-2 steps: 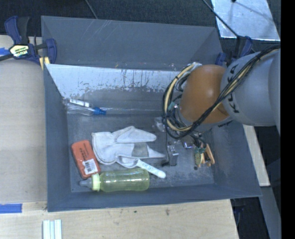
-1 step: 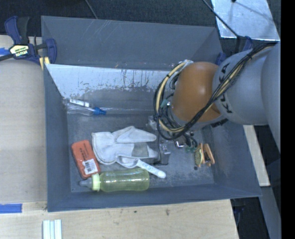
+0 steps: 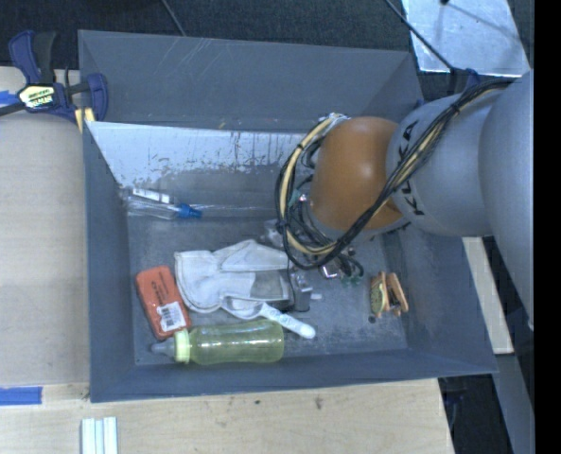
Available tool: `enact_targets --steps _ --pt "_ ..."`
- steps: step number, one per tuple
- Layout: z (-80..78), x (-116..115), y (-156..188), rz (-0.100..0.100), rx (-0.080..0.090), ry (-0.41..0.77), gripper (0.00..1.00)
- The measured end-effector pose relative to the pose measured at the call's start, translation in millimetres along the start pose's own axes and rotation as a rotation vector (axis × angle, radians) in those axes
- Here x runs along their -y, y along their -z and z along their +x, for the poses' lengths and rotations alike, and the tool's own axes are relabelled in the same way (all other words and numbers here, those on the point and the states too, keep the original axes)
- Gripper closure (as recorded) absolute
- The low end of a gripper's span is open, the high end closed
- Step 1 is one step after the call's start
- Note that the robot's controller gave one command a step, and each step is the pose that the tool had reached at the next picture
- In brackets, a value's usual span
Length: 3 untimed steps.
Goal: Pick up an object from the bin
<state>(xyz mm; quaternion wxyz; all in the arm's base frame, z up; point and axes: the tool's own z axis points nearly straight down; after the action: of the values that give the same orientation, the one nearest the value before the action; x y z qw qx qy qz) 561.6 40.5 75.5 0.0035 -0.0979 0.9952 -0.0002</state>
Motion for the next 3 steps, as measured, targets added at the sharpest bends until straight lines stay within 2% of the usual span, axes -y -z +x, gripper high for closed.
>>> enact_targets --steps 1,2,3 --pt "-14.1 -12 -5 0.001 0.001 -0.233 1.0" --pt "-14.1 -12 -5 0.001 0.001 -0.232 1.0" --pt "-36.4 -25 166 -0.001 0.004 -0.223 1.0"
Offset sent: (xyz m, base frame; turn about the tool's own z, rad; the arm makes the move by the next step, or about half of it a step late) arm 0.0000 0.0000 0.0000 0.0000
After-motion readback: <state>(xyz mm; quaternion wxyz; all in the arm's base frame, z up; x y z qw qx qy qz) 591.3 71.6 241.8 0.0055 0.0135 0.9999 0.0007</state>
